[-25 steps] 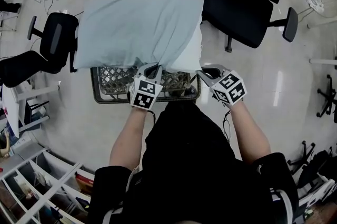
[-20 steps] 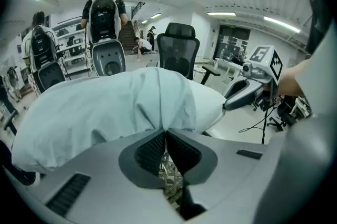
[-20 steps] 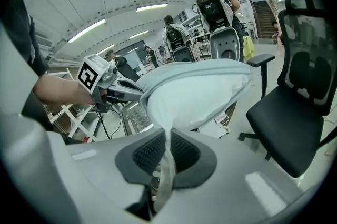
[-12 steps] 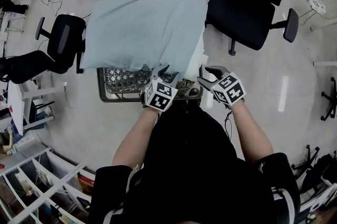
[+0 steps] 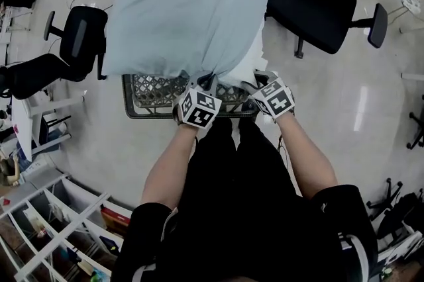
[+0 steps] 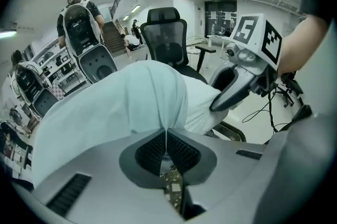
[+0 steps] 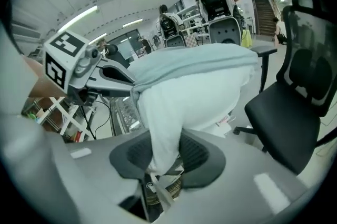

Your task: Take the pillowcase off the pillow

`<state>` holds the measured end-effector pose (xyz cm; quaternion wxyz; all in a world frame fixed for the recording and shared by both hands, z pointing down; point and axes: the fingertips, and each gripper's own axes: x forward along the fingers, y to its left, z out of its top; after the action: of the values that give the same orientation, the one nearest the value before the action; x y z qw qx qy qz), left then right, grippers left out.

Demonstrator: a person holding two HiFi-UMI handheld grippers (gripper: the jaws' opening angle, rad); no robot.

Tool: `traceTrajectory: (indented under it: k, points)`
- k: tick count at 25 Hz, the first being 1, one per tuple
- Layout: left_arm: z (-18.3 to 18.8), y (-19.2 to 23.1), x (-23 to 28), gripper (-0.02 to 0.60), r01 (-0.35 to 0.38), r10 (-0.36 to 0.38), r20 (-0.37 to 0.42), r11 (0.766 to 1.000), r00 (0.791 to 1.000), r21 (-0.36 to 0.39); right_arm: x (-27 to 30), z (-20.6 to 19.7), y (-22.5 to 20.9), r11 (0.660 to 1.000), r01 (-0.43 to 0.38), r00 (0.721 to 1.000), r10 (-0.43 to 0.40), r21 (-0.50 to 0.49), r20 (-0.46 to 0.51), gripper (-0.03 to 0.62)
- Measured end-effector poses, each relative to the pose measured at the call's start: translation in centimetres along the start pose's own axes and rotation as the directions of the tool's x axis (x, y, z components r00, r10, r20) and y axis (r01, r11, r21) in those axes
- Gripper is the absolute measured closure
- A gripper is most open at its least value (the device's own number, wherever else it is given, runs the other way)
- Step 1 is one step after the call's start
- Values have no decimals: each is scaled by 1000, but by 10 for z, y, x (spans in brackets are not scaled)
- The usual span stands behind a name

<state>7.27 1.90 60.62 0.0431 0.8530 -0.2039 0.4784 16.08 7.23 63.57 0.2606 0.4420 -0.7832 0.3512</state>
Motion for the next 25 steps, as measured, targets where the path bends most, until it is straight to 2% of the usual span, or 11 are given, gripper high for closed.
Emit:
traceTrajectory:
  k: [5, 8, 10, 12, 15, 18, 20, 23, 24, 25]
  points:
    - [-19, 51, -18, 571, 14, -12, 21, 996, 1000, -90, -22, 15, 1, 999, 4, 1000, -4, -38, -11, 474]
    - [-22, 61, -17, 569, 51, -46, 43, 992, 998, -113, -24, 13, 2, 999, 37, 999, -38, -23, -33, 476]
    - [-21, 53, -16, 569, 94, -89, 57, 991, 994, -98, -24, 5, 1, 997, 70, 996, -70, 8, -55, 480]
    - [-21, 36, -21, 569, 141, -137, 72, 989, 988, -49, -23, -5, 3, 993, 109, 990, -105, 37, -94, 473]
    - [-30, 29, -41, 526, 127, -132, 105, 991, 986, 53, -24, -14, 9, 981, 181, 974, -169, 70, -147, 425]
    - [-56, 59, -54, 440, 80, -82, 117, 997, 990, 21, -26, -21, 14, 963, 255, 955, -236, 85, -181, 412]
    - [-72, 78, -47, 410, 62, -63, 96, 998, 993, 16, -22, -29, 13, 949, 299, 941, -275, 104, -199, 363]
    - [-73, 87, -29, 408, 115, -118, 98, 993, 988, 31, -5, -31, 8, 926, 350, 928, -321, 145, -191, 338]
    - [-70, 86, -25, 410, 146, -148, 108, 989, 983, 33, 1, -29, 7, 917, 369, 922, -340, 150, -187, 339]
    - [-67, 84, -23, 427, 165, -168, 115, 986, 979, 39, 5, -27, 5, 908, 393, 913, -365, 149, -183, 367]
